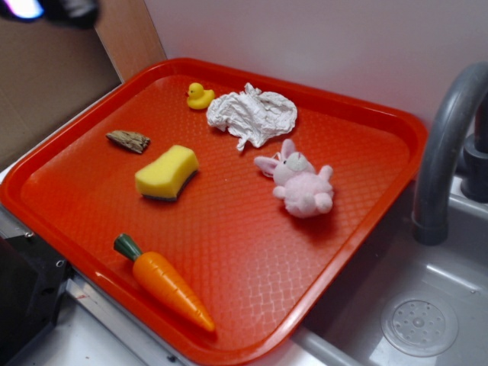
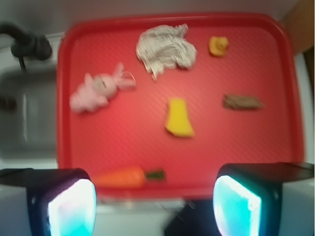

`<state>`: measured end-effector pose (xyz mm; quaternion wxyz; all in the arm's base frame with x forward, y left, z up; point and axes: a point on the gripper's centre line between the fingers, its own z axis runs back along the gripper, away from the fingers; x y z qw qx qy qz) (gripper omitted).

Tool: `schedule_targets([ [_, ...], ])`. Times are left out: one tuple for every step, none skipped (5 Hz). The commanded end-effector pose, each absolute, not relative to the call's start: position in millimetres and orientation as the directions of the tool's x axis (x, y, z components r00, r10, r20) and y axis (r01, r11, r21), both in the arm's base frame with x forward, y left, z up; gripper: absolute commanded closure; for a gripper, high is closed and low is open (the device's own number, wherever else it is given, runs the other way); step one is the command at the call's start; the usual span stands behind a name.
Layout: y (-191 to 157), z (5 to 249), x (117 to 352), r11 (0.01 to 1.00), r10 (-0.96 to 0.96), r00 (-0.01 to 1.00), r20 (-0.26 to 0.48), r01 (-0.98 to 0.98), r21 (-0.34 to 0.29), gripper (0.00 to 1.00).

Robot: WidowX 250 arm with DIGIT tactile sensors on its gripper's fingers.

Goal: Grab the pink bunny.

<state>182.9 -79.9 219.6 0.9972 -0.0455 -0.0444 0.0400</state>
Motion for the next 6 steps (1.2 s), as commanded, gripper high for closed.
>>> schedule_targets([
  [-109,182,222,0.911,0.409,0.892,0.19,-0.388,-0.138,0.0],
  [-121,153,232,0.886,0.463,0.872,0.163,-0.446,-0.127,0.0],
  [-133,126,245,0.856,0.512,0.854,0.096,-0.498,-0.136,0.0],
  [-146,98,260,0.842,0.517,0.856,-0.01,-0.511,-0.171,0.0],
  [-153,69,270,0.82,0.517,0.847,-0.124,-0.531,-0.212,0.0],
  [-161,44,278,0.797,0.503,0.839,-0.205,-0.543,-0.266,0.0],
])
